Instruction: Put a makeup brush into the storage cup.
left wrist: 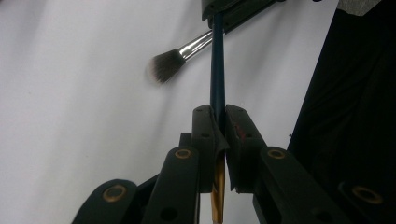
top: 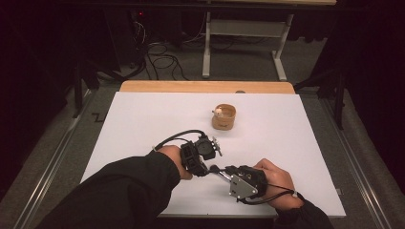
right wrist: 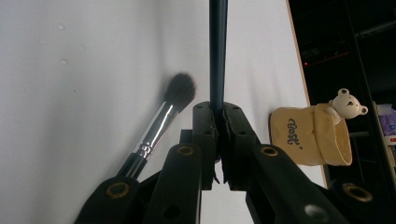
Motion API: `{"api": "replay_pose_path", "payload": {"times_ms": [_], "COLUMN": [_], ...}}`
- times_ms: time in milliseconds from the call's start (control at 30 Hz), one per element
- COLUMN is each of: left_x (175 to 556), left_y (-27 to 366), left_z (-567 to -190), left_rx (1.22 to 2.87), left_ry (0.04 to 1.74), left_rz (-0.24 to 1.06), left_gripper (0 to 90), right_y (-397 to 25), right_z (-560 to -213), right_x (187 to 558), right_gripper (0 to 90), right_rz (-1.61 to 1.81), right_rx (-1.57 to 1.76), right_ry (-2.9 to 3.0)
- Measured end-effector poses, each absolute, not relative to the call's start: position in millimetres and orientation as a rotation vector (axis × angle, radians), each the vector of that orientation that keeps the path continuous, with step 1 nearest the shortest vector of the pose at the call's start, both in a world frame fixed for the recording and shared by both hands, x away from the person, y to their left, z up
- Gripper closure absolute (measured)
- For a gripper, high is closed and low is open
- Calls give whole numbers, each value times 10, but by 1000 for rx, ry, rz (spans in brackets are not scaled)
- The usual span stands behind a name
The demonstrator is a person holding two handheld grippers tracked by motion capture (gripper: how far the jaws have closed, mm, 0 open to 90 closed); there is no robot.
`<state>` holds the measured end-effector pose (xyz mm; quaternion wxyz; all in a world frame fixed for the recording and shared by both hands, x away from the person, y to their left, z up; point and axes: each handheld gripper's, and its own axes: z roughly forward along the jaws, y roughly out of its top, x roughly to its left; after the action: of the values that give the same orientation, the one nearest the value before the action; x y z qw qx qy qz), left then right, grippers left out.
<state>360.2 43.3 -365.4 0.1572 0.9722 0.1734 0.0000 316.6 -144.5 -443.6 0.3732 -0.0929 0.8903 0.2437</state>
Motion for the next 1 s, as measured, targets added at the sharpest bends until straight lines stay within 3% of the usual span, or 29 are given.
{"api": "replay_pose_path", "payload": {"times_ms": [633, 1000], "left_x": [3609, 3618], "left_y": [442, 453], "left_z": [-3654, -3659], "left_rx": [2787, 2794], "left_ry": [519, 550], "left_rz": [8, 33], "left_gripper": [788, 568], "right_y": [-1443, -1455], "right_z": [-4429, -4419], "right_x": [3168, 3180], "right_gripper": [872, 872], "right_rz": [624, 630], "right_rx": [-231, -220], "right_ry": [2279, 2287]}}
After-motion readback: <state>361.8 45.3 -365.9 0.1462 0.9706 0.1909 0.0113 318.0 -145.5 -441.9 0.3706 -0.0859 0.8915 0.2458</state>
